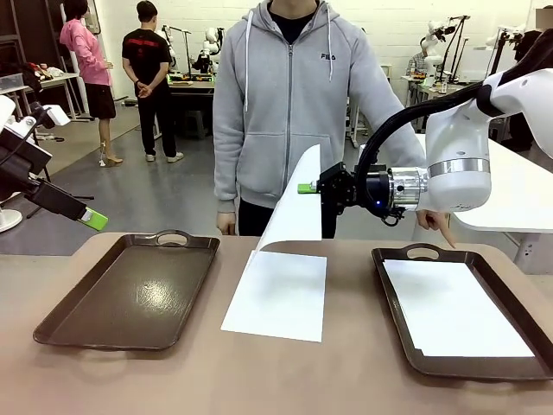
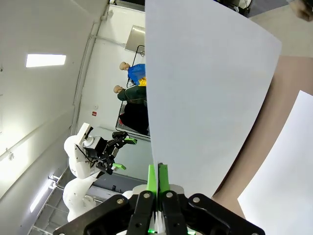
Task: Sort the A4 documents.
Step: Place the A4 Paper in the designated Handle tray.
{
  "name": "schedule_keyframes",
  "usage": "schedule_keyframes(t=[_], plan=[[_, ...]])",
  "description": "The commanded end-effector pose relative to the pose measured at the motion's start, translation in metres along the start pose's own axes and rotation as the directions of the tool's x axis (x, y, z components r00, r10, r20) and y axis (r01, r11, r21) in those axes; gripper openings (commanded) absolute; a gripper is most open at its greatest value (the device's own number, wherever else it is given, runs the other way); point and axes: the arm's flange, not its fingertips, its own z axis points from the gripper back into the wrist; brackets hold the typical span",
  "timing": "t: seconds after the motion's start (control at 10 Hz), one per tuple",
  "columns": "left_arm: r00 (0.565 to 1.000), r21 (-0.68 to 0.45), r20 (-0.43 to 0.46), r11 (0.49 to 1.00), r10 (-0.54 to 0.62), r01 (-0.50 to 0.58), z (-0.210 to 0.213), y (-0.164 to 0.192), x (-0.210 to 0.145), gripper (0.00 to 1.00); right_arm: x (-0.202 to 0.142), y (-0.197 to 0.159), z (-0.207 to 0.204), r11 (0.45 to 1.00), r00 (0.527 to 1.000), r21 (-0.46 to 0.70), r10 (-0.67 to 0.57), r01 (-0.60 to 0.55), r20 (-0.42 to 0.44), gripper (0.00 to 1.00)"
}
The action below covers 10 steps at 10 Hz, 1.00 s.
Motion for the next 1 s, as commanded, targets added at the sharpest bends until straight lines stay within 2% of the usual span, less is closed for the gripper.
schedule_keyframes(t=[0.0, 0.2, 0.4, 0.5, 0.7, 0.9], plan=[[1.0, -0.007, 0.004, 1.0, 0.001, -0.001, 0.0, 0.001, 0.0, 1.0, -0.012, 0.012, 0.004, 0.998, 0.999, -0.039, -0.044, 0.044, 0.008, 0.01], [1.0, -0.007, 0.004, 1.0, 0.001, -0.001, 0.0, 0.001, 0.0, 1.0, -0.022, 0.038, 0.03, 0.987, 0.995, -0.12, -0.102, 0.103, 0.008, 0.01], [1.0, -0.007, 0.004, 1.0, 0.001, -0.001, 0.0, 0.001, 0.0, 1.0, -0.028, 0.053, 0.058, 0.966, 0.985, -0.208, -0.164, 0.152, -0.042, 0.01], [1.0, -0.007, 0.004, 1.0, 0.001, -0.001, 0.0, 0.001, 0.0, 1.0, -0.031, 0.054, 0.071, 0.954, 0.978, -0.247, -0.195, 0.173, -0.071, 0.01], [1.0, -0.007, 0.004, 1.0, 0.001, -0.001, 0.0, 0.001, 0.0, 1.0, -0.032, 0.048, 0.1, 0.947, 0.955, -0.238, -0.254, 0.214, -0.151, 0.01], [1.0, -0.007, 0.004, 1.0, 0.001, -0.001, 0.0, 0.001, 0.0, 1.0, -0.032, 0.034, 0.131, 0.936, 0.95, -0.256, -0.282, 0.241, -0.136, 0.01]])
